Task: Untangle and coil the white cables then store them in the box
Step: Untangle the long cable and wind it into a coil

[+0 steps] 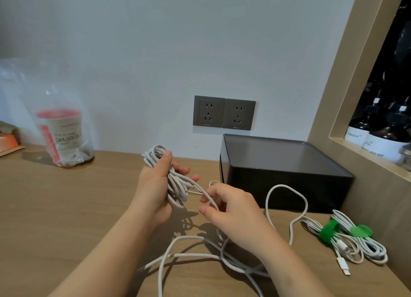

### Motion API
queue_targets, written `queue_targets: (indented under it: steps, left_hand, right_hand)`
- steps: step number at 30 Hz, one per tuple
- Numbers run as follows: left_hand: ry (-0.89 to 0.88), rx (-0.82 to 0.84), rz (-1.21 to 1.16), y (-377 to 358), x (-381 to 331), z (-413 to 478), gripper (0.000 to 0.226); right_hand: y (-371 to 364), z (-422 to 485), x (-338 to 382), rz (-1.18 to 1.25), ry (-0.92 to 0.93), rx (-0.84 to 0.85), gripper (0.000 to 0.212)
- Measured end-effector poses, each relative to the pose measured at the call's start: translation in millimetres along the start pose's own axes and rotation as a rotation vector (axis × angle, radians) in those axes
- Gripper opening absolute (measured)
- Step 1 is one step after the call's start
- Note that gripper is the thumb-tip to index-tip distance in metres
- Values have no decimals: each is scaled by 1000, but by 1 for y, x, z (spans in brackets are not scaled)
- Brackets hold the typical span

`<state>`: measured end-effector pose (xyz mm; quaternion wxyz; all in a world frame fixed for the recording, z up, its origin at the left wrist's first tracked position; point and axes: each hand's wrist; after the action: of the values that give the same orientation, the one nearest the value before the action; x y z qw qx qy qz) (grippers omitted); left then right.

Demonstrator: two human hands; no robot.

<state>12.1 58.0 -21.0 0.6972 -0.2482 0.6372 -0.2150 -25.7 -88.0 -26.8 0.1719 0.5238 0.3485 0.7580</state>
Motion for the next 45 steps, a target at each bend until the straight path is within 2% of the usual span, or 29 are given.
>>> queue_targets:
  steps: [6, 9, 11, 14, 16, 17, 20, 22, 24, 26, 31, 32, 33, 36, 37, 38, 40, 41, 42, 43, 45]
  left_hand:
    - [138, -27, -392, 6, -10, 6, 27]
    - [202, 57, -541, 11, -16, 7, 27]
    - [243, 101, -580, 14, -19, 5, 29]
    - [271, 131, -538, 19, -21, 4, 29]
    - [271, 168, -498, 18, -22, 2, 25]
    - [262, 207, -488, 17, -22, 1, 31]
    - [231, 316, -449, 15, -24, -2, 56]
    - [209, 353, -411, 14, -23, -4, 62]
    - [200, 378, -382, 12, -23, -5, 64]
    - [183, 393, -375, 13, -24, -4, 63]
    - [157, 332, -412, 20, -29, -1, 56]
    - [162, 297, -405, 19, -29, -1, 53]
    - [165, 248, -374, 18, -27, -1, 46]
    - [153, 106, -224, 15, -19, 1, 25]
    - [146, 93, -187, 13, -16, 1, 25]
    - [136, 92, -162, 11, -13, 0, 23]
    - [114, 103, -138, 7, -10, -2, 19]
    - [106, 111, -135, 6, -9, -3, 18]
    - [102, 126, -139, 5, -8, -4, 16]
    - [102, 144, -147, 3, -9, -6, 14]
    - [120, 177, -183, 1, -9, -8, 12]
  right_hand:
    - [5, 1, -10, -149, -89, 100, 4]
    - [13, 1, -17, -275, -128, 47, 11]
    - [21, 0, -22, -292, -160, -52, 10]
    - [33, -2, -25, -73, -209, -276, 11]
    - [38, -3, -22, 192, -254, -403, 11]
    - [41, -3, -21, 331, -275, -451, 11]
    - [49, -4, -17, 683, -301, -540, 12]
    - [54, -5, -15, 877, -281, -580, 11]
    - [60, -7, -14, 959, -246, -626, 12]
    - [65, -10, -15, 826, -244, -721, 13]
    - [69, -17, -26, 71, -209, -1118, 25]
    - [67, -17, -30, -55, -235, -1097, 25]
    - [66, -15, -35, -168, -297, -972, 27]
    - [59, -14, -40, -391, -477, -177, 41]
    - [57, -13, -38, -358, -447, -34, 47]
    - [55, -12, -34, -303, -366, -32, 45]
    - [45, -11, -21, -239, -33, -346, 22]
    - [38, -9, -13, -212, 109, -488, 19]
    - [32, -9, -6, -128, 194, -535, 23]
    - [23, -7, -2, -1, 200, -479, 29]
    - [4, -7, 10, 205, 84, -124, 41]
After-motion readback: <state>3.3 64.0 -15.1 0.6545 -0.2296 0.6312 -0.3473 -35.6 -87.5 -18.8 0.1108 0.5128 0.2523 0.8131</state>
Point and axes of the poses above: each hand's wrist, its own z-axis towards the middle knuckle, its own y-axis out of the back of the hand, x = y × z, and after that the axes turned 4 degrees about x, right-handed
